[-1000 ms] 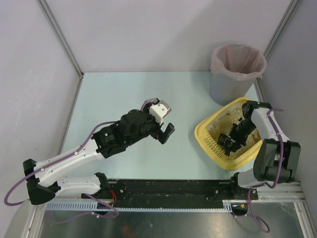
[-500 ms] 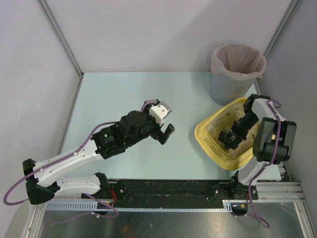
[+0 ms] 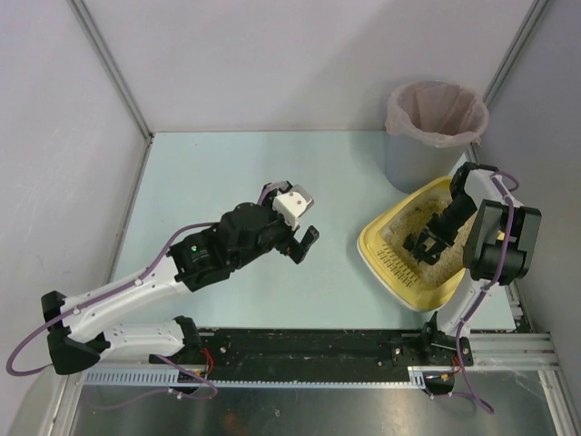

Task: Clean the litter box

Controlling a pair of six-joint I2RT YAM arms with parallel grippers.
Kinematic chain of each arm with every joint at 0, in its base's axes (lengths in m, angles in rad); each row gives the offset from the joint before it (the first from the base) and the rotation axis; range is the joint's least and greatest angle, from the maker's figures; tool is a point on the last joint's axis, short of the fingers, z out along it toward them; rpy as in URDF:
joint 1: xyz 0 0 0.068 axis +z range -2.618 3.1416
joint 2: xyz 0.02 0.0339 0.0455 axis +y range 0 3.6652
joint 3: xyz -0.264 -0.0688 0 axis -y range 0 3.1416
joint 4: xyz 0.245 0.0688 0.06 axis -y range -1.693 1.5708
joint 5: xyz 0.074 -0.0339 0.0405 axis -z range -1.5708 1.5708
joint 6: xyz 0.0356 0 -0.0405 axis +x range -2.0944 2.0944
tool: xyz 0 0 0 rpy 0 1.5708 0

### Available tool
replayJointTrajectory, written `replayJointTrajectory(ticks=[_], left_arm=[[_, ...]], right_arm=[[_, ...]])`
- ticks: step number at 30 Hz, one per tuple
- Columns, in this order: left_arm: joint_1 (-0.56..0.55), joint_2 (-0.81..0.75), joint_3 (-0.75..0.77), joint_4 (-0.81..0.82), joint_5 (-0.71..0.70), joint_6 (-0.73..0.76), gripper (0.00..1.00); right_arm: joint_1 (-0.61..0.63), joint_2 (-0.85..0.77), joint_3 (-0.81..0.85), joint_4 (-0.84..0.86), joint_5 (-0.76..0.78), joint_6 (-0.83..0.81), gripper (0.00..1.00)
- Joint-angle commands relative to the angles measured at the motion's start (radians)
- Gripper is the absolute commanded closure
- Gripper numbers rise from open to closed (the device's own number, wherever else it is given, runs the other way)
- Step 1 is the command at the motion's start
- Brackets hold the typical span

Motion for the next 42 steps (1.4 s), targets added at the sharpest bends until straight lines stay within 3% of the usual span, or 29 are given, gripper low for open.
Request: replayJointTrajectory(ticks=[1, 42], left_arm=[[-0.007, -0.029, -0.007, 0.034, -0.013, 0.036, 0.0], [-0.007, -0.004, -0.013, 0.037, -0.003, 0.038, 0.0]], right_arm=[[-0.011, 0.056, 0.036, 0.159, 0.073, 0.049, 1.0], [0.06, 0.13, 0.036, 0.485, 0.117, 0.134, 1.0]])
